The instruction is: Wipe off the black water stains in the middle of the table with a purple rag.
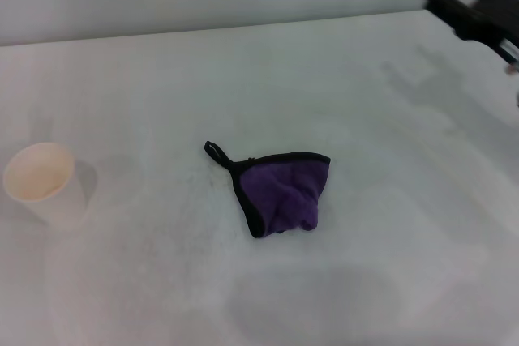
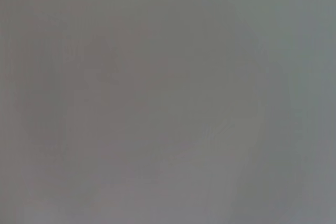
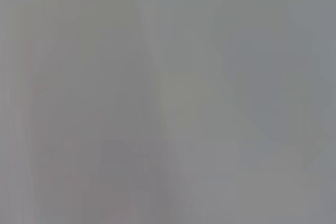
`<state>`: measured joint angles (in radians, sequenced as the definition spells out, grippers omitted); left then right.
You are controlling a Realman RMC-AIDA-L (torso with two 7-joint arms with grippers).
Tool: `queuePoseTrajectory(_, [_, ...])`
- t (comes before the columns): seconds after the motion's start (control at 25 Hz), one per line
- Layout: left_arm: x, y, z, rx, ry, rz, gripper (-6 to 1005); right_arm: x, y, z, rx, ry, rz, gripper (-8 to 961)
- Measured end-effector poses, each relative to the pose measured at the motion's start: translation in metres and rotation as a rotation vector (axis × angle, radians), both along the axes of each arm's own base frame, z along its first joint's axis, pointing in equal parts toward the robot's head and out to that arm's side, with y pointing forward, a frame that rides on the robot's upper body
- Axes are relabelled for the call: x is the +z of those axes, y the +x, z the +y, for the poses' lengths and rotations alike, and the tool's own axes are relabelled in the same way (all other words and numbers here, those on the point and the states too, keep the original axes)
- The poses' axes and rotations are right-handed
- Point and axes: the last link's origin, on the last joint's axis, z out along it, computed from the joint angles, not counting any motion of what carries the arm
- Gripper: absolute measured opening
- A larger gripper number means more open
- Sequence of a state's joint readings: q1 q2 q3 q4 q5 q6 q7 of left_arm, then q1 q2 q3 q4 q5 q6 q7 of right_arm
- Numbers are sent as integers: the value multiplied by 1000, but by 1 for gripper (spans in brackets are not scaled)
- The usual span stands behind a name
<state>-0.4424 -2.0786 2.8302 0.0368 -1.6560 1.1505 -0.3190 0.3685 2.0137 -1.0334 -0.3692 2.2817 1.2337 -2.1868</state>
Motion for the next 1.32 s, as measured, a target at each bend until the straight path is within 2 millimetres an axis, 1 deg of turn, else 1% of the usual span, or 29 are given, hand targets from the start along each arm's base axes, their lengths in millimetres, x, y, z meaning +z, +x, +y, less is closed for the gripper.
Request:
queuePoseTrajectory(0.04, [0,0,0,-1,0,0,892,1,6,-4,-11,49,-12,848])
queuePoseTrajectory(0.08, [0,1,1,-2,0,1,892,2,16,-11,-41,130,-49,848])
queuePoseTrajectory(0.16, [0,1,2,-4,0,2,892,2,32,-20,-115,220,-111,847])
queuePoseTrajectory(0.28, [0,3,3,-5,5,-4,892,1,55,-32,-248,289,-161,845])
queuePoseTrajectory(0.4, [1,2,3,9,26,-19,892,0,70,-39,-347,308,-165,845])
queuePoseTrajectory(0.6, [5,-1,5,35,53,-39,892,-1,77,-42,-387,309,-164,845])
queuePoseTrajectory(1.04, [2,2,18,48,20,-42,893,-2,76,-38,-398,301,-159,845])
queuePoseTrajectory(1.32, [1,0,17,63,17,-47,893,-3,77,-39,-405,294,-154,845])
